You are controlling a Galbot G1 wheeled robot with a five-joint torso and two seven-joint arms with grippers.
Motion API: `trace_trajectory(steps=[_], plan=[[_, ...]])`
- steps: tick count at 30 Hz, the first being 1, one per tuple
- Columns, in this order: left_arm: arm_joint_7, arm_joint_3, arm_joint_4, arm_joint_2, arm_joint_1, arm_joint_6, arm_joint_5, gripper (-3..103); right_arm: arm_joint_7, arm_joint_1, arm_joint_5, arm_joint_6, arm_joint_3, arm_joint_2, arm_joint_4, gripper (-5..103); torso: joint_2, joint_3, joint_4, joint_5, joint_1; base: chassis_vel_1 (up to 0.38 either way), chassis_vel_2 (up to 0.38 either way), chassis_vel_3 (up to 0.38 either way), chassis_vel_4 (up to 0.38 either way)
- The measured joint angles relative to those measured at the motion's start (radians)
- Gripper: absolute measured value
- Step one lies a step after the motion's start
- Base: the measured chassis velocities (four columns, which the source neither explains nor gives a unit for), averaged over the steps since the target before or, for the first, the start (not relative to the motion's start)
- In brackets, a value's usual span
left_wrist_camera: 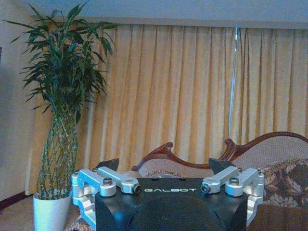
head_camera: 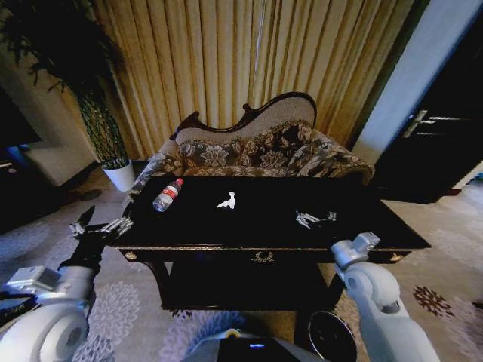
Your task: Move to the front of the table and place the trash on the table into the trash bin.
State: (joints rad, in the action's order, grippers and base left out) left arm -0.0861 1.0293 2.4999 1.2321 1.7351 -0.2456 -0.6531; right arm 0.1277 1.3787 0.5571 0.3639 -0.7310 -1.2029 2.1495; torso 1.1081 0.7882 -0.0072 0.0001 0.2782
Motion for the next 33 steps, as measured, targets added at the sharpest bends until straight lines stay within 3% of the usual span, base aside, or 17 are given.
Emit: trace_trajectory(steps=[9, 12, 20, 31, 33], plan=[[0.002, -0.003, 0.000, 0.010, 0.002, 0.002, 0.006, 100, -0.002, -0.104, 0.029, 0.054, 0.073, 0.067, -0.063, 100, 0.000, 0.000, 0.0002, -0.0002, 0.000, 0.000, 0.000, 0.000, 0.000], [0.001, 0.008, 0.000, 0.008, 0.001, 0.003, 0.006, 100, -0.004, -0.147, 0.067, 0.062, 0.146, 0.140, -0.093, 100, 0.000, 0.000, 0.0001, -0.0001, 0.000, 0.000, 0.000, 0.000, 0.000], [-0.002, 0.009, 0.000, 0.020, 0.004, 0.002, 0.009, 100, -0.008, -0.245, 0.124, 0.062, 0.291, 0.257, -0.146, 100, 0.000, 0.000, 0.0000, -0.0003, 0.000, 0.000, 0.000, 0.000, 0.000], [-0.009, 0.046, 0.000, 0.022, 0.027, -0.001, 0.003, 100, -0.062, -0.440, 0.199, 0.096, 0.477, 0.306, -0.201, 100, 0.000, 0.000, 0.0002, -0.0001, 0.000, 0.000, 0.000, 0.000, 0.000], [-0.008, 0.062, 0.000, 0.027, 0.033, -0.001, -0.004, 100, -0.097, -0.507, 0.259, 0.127, 0.554, 0.325, -0.209, 100, 0.000, 0.000, 0.0002, -0.0003, 0.000, 0.000, 0.000, 0.000, 0.000]])
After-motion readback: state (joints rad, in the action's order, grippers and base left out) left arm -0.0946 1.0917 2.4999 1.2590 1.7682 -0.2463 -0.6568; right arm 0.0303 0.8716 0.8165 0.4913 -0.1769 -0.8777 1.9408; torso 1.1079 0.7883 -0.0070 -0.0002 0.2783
